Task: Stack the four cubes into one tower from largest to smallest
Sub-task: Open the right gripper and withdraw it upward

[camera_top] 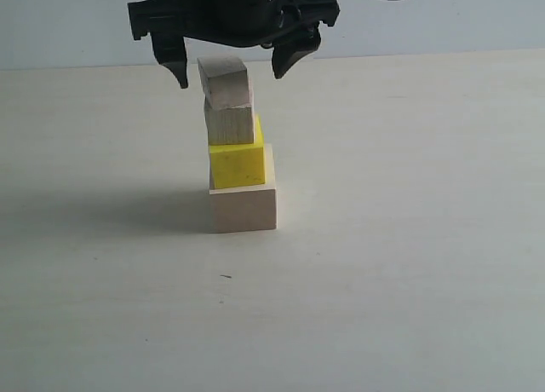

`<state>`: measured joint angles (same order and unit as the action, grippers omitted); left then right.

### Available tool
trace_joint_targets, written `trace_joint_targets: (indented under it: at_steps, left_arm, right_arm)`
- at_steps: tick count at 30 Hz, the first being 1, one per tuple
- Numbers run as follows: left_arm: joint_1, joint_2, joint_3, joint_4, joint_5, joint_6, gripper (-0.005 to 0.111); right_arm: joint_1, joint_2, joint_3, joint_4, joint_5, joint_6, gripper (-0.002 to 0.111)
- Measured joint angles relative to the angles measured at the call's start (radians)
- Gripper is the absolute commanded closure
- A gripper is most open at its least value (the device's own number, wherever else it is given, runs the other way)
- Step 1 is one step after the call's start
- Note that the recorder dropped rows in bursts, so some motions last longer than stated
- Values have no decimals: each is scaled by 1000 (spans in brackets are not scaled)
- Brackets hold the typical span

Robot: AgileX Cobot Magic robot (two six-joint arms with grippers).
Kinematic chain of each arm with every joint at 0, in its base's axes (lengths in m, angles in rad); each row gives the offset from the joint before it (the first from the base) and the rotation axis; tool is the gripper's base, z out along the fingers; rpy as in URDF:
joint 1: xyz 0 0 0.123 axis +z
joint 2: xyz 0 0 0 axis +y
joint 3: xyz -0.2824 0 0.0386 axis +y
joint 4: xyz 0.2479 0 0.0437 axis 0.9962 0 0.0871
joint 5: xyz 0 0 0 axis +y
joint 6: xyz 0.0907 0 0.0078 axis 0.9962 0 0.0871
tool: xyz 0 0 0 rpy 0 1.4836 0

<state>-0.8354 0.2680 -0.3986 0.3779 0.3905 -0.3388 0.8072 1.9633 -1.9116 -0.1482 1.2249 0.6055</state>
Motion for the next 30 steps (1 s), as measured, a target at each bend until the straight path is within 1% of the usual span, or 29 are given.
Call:
trace_joint_targets:
  at_steps: [10,30]
  left_arm:
    - [0,0,0,0,0,-2,107]
    - [0,0,0,0,0,-2,107]
  right_arm:
    - [0,-7,0,-85,0,-7,20]
    - [0,44,0,-102,0,18,20]
